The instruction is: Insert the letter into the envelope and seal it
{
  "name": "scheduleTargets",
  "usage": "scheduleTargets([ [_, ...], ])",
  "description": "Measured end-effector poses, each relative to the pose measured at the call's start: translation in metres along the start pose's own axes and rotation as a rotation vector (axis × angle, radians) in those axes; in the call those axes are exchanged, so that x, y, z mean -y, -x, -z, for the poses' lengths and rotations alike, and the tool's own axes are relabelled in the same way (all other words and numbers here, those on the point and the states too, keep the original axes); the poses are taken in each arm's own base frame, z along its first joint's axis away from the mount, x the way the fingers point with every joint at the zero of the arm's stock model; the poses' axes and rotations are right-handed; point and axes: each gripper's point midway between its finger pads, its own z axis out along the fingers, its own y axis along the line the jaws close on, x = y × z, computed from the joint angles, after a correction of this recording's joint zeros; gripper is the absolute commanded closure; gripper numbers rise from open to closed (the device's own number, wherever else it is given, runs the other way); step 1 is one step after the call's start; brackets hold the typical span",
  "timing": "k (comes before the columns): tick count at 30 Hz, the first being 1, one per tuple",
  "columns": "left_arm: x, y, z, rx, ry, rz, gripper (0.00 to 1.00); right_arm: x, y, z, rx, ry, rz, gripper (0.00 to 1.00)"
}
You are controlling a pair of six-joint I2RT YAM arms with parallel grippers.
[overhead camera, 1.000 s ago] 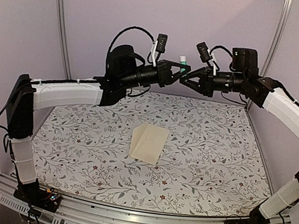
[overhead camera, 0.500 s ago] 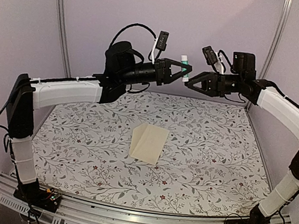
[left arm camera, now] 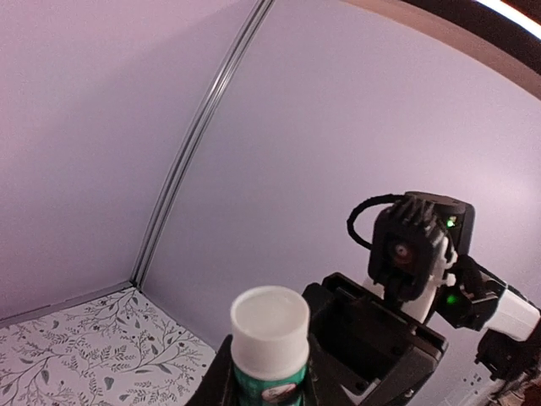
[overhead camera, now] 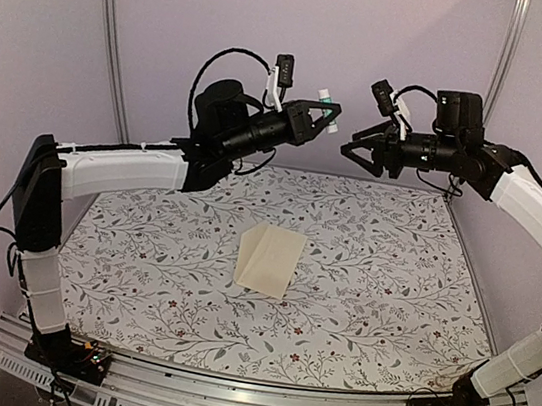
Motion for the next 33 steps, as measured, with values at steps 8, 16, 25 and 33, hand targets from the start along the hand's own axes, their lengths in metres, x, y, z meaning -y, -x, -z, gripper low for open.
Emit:
scheduleTargets([
  [8, 0.006, -0.004, -0.003, 0.019, 0.023, 0.008, 1.0, -0.012, 0.025, -0.01, 0.041, -0.04, 0.105, 0.48],
  [16, 0.007, -0.007, -0.002, 0.019, 0.014, 0.007, 1.0, -0.012, 0.02, -0.023, 0.031, -0.022, 0.087, 0.64],
  [25, 0.012, -0.006, -0.002, 0.023, -0.007, -0.003, 1.0, -0.017, 0.028, -0.023, 0.054, 0.01, 0.068, 0.85],
  [33, 0.017, -0.004, -0.002, 0.026, -0.035, -0.011, 1.0, -0.025, 0.031, -0.02, 0.066, 0.068, 0.056, 0.95],
])
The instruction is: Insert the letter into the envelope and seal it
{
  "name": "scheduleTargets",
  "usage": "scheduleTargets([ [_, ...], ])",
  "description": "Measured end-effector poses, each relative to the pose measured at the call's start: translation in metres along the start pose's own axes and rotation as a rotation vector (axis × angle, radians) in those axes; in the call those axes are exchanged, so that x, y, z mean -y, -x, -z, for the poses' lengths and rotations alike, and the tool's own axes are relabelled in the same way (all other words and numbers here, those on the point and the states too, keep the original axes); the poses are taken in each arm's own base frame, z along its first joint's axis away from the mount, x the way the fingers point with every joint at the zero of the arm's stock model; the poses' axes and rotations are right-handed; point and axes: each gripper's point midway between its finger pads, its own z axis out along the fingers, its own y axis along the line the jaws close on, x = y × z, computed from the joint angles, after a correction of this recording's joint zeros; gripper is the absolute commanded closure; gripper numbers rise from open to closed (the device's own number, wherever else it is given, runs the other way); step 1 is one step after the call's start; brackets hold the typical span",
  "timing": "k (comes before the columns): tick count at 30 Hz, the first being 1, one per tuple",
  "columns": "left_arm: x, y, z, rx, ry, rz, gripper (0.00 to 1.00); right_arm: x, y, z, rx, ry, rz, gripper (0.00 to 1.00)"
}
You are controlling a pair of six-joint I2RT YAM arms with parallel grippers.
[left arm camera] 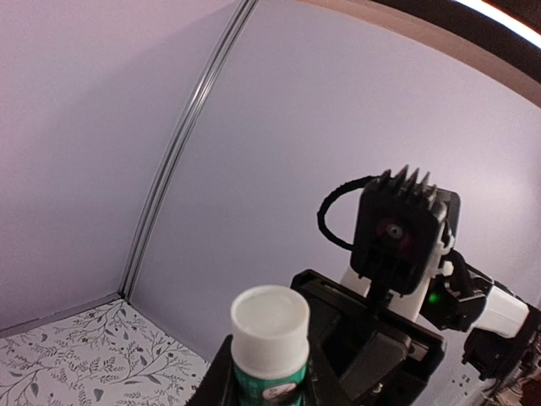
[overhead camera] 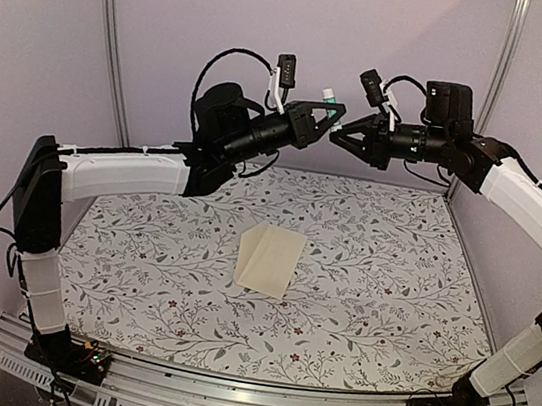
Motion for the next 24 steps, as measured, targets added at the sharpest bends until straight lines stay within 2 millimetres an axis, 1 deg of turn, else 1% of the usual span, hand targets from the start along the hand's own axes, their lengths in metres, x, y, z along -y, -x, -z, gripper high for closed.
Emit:
scheduleTargets([
  [3, 0.01, 0.002, 0.0, 0.002, -0.051, -0.008, 1.0, -0.009, 0.005, 0.006, 0.021, 0.093, -0.015, 0.94],
  [5, 0.019, 0.004, 0.002, -0.006, -0.111, -0.01, 1.0, -0.017, 0.008, 0.011, 0.041, 0.191, -0.04, 0.94],
  [6, 0.023, 0.006, 0.003, -0.008, -0.146, -0.01, 1.0, -0.023, 0.009, 0.015, 0.056, 0.264, -0.063, 0.94],
  [7, 0.034, 0.006, 0.005, -0.021, -0.207, -0.009, 1.0, -0.028, 0.012, 0.018, 0.069, 0.327, -0.089, 0.94],
  [9, 0.043, 0.01, 0.006, -0.036, -0.283, -0.012, 1.0, -0.037, 0.016, 0.023, 0.103, 0.474, -0.144, 0.94],
  [11, 0.05, 0.007, 0.005, -0.077, -0.355, -0.02, 1.0, -0.043, 0.016, 0.028, 0.11, 0.574, -0.197, 0.91],
  [13, 0.055, 0.003, 0.005, -0.119, -0.402, -0.023, 1.0, -0.044, 0.012, 0.032, 0.098, 0.636, -0.245, 0.86],
  [15, 0.058, -0.003, 0.005, -0.155, -0.433, -0.021, 1.0, -0.046, 0.009, 0.036, 0.082, 0.675, -0.279, 0.73],
  [17, 0.061, -0.007, 0.007, -0.181, -0.453, -0.022, 1.0, -0.049, 0.006, 0.038, 0.064, 0.706, -0.307, 0.68],
  [18, 0.061, -0.009, 0.007, -0.193, -0.458, -0.023, 1.0, -0.05, 0.005, 0.04, 0.058, 0.717, -0.314, 0.62],
  [19, 0.06, -0.011, 0.007, -0.197, -0.456, -0.024, 1.0, -0.049, 0.004, 0.041, 0.056, 0.719, -0.321, 0.6],
  [22, 0.048, -0.014, 0.003, -0.2, -0.389, -0.024, 1.0, -0.037, -0.003, 0.047, 0.056, 0.677, -0.361, 0.57],
  [24, 0.032, -0.014, 0.0, -0.178, -0.295, -0.023, 1.0, -0.02, -0.006, 0.05, 0.064, 0.591, -0.399, 0.56],
])
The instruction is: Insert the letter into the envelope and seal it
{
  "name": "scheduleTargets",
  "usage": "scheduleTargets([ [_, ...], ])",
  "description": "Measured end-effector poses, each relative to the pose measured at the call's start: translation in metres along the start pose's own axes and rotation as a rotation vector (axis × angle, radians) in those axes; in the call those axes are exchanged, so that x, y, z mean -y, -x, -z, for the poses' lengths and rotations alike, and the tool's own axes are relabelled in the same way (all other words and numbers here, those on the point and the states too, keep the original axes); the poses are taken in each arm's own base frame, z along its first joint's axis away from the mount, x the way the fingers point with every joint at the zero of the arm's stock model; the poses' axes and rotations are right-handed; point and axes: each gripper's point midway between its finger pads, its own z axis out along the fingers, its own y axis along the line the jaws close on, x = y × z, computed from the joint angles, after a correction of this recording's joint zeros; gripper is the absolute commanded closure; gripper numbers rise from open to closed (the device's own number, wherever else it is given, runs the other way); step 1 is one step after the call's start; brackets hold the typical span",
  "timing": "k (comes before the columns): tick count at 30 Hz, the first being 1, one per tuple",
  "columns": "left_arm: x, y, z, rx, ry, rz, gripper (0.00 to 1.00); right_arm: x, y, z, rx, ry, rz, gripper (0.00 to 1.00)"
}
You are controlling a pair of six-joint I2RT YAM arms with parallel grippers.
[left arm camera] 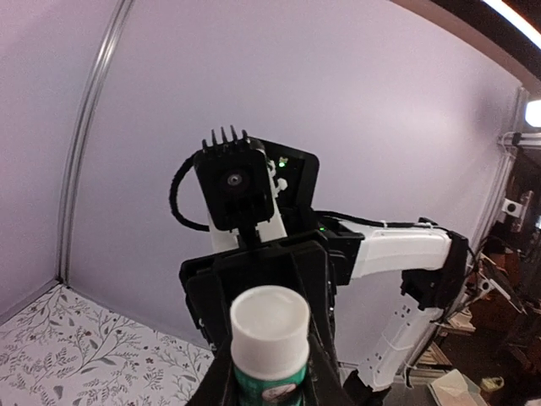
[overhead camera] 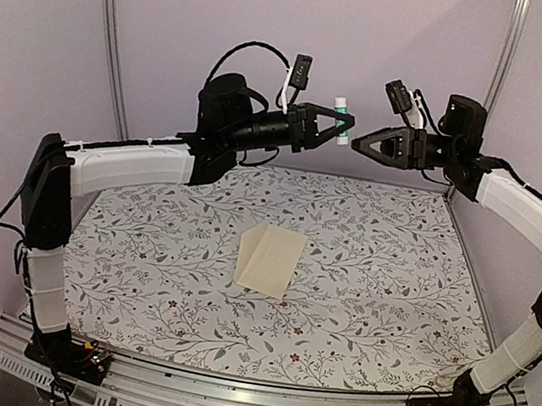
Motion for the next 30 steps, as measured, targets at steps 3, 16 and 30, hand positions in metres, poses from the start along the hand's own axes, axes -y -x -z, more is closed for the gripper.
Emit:
scheduleTargets([
  [3, -0.022, 0.002, 0.005, 0.044, 0.135, 0.004, 1.0, 0.027, 0.008, 0.009, 0.05, -0.243, 0.072, 0.55],
  [16, -0.037, 0.017, 0.005, 0.179, 0.365, -0.014, 1.0, 0.041, 0.017, -0.01, -0.076, -0.714, 0.487, 0.5],
  [30, -0.037, 0.015, 0.006, 0.188, 0.37, -0.019, 1.0, 0.052, 0.023, -0.019, -0.079, -0.738, 0.483, 0.86],
])
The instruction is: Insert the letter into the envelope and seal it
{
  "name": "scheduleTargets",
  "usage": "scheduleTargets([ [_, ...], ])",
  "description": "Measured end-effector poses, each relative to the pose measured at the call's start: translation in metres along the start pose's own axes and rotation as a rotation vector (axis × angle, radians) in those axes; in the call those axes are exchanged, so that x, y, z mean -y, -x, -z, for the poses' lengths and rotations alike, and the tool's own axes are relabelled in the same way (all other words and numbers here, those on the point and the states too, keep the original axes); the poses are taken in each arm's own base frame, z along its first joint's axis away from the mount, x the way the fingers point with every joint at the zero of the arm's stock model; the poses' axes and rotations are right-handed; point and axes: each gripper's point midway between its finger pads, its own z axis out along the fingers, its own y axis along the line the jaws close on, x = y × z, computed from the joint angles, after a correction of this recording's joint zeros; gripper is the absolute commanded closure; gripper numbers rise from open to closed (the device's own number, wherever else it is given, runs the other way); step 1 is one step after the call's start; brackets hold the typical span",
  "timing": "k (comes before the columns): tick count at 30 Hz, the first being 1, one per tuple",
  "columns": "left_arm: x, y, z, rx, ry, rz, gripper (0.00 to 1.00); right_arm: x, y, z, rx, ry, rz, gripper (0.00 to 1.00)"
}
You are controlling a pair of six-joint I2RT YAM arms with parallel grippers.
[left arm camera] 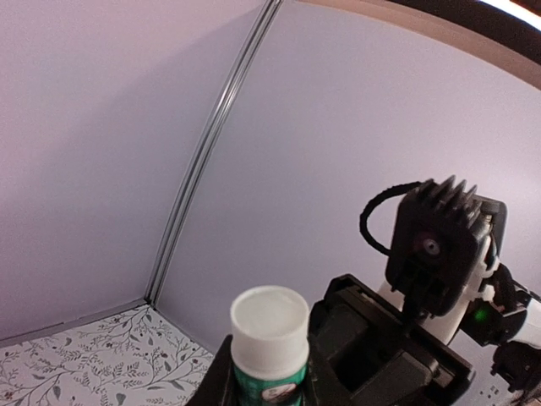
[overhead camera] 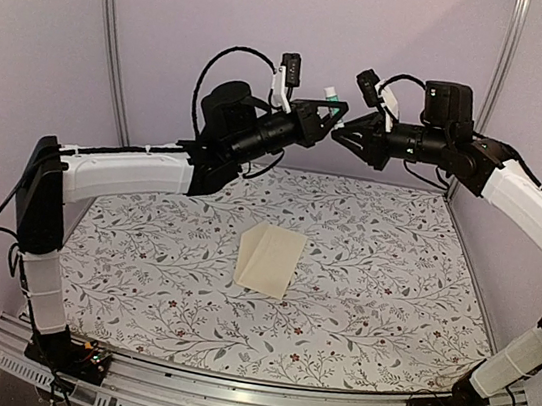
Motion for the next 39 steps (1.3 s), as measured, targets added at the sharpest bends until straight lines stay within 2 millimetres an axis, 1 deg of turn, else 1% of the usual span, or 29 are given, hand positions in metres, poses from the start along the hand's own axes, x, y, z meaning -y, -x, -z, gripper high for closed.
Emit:
scheduleTargets([
  [4, 0.002, 0.001, 0.001, 0.006, -0.012, -0.006, 1.0, -0.006, 0.003, 0.001, 0.009, 0.04, -0.021, 0.88],
  [6, 0.007, 0.003, 0.002, 0.008, -0.037, -0.011, 1.0, -0.01, 0.005, 0.003, 0.025, 0.105, -0.041, 0.87],
  [8, 0.014, 0.005, 0.004, 0.012, -0.076, -0.017, 1.0, -0.017, 0.009, 0.009, 0.057, 0.212, -0.075, 0.86],
  [9, 0.017, 0.007, 0.005, 0.015, -0.105, -0.023, 1.0, -0.027, 0.013, 0.014, 0.086, 0.326, -0.104, 0.86],
  [10, 0.022, 0.007, 0.006, 0.008, -0.139, -0.025, 1.0, -0.025, 0.013, 0.016, 0.092, 0.34, -0.112, 0.86],
  [12, 0.034, 0.011, 0.01, -0.003, -0.234, -0.035, 1.0, -0.035, 0.016, 0.021, 0.138, 0.492, -0.182, 0.87],
  [14, 0.043, 0.008, 0.016, -0.04, -0.326, -0.029, 1.0, -0.044, 0.015, 0.026, 0.163, 0.619, -0.247, 0.85],
  [15, 0.045, 0.004, 0.019, -0.063, -0.362, -0.021, 1.0, -0.049, 0.013, 0.028, 0.159, 0.679, -0.287, 0.83],
  [18, 0.048, -0.005, 0.023, -0.111, -0.434, -0.007, 1.0, -0.055, 0.006, 0.03, 0.127, 0.775, -0.363, 0.67],
  [20, 0.048, -0.008, 0.024, -0.129, -0.449, -0.01, 1.0, -0.055, 0.004, 0.034, 0.111, 0.804, -0.395, 0.55],
  [21, 0.047, -0.007, 0.024, -0.13, -0.446, -0.011, 1.0, -0.053, 0.004, 0.035, 0.108, 0.805, -0.406, 0.52],
  [23, 0.04, -0.005, 0.022, -0.118, -0.413, -0.018, 1.0, -0.047, 0.004, 0.039, 0.107, 0.789, -0.419, 0.49],
  [25, 0.027, -0.003, 0.019, -0.096, -0.346, -0.021, 1.0, -0.037, 0.001, 0.039, 0.102, 0.726, -0.446, 0.49],
  [26, 0.017, -0.003, 0.017, -0.082, -0.289, -0.019, 1.0, -0.032, 0.0, 0.037, 0.103, 0.67, -0.45, 0.49],
  [28, 0.006, -0.003, 0.015, -0.065, -0.218, -0.02, 1.0, -0.019, -0.004, 0.029, 0.105, 0.533, -0.415, 0.49],
  [29, 0.001, -0.002, 0.014, -0.054, -0.179, -0.022, 1.0, -0.012, -0.008, 0.024, 0.098, 0.433, -0.382, 0.49],
  [32, -0.015, 0.006, 0.011, -0.008, -0.056, -0.025, 1.0, -0.004, -0.017, 0.016, 0.061, 0.242, -0.266, 0.49],
  [35, -0.015, 0.01, 0.01, 0.021, -0.006, -0.022, 1.0, 0.003, -0.021, 0.013, 0.023, 0.115, -0.162, 0.5],
  [39, -0.011, 0.009, 0.008, 0.043, 0.032, -0.016, 1.0, 0.007, -0.022, 0.009, -0.008, 0.031, -0.067, 0.5],
])
